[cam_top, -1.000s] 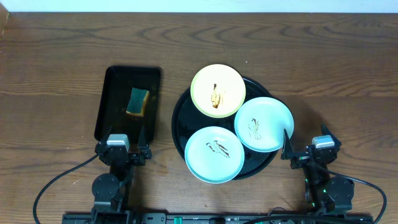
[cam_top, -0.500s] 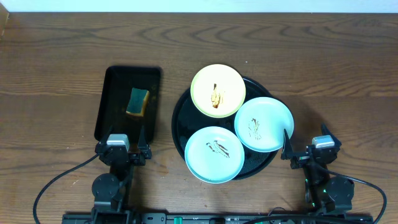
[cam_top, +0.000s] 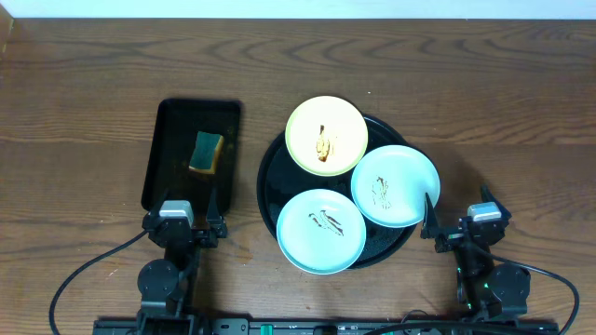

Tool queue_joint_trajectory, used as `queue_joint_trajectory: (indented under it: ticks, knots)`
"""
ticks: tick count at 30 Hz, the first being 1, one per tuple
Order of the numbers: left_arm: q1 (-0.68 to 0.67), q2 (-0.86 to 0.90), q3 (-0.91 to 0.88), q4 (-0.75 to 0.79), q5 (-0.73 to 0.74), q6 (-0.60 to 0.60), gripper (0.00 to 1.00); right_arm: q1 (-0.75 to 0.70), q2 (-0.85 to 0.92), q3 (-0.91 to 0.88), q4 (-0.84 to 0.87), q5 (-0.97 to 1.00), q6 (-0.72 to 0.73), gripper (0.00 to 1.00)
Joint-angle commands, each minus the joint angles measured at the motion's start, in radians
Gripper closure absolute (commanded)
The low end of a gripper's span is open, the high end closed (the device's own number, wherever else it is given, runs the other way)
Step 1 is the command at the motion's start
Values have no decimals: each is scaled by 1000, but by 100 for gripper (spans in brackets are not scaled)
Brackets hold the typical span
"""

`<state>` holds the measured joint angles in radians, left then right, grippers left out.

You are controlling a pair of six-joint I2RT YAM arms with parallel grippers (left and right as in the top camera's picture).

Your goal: Clean dirty plates on tray and stack at the side

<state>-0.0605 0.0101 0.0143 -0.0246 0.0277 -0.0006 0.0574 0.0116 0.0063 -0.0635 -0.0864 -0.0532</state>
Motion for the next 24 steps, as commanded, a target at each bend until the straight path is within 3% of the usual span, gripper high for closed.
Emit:
queue_joint_trajectory:
  ticks: [1,8,15,24]
  knots:
    - [5,-3,4,-55,-12,-39,14,-10,-4,-1,-3,-7,42,1]
    - [5,92,92,-121,-13,-39,14,-10,-2,1,-6,45,140,1]
    - [5,335,288,-176,-12,-39,14,-11,55,79,-77,86,226,1]
    - [5,705,616,-343,72,-38,14,-11,365,307,-192,85,253,1]
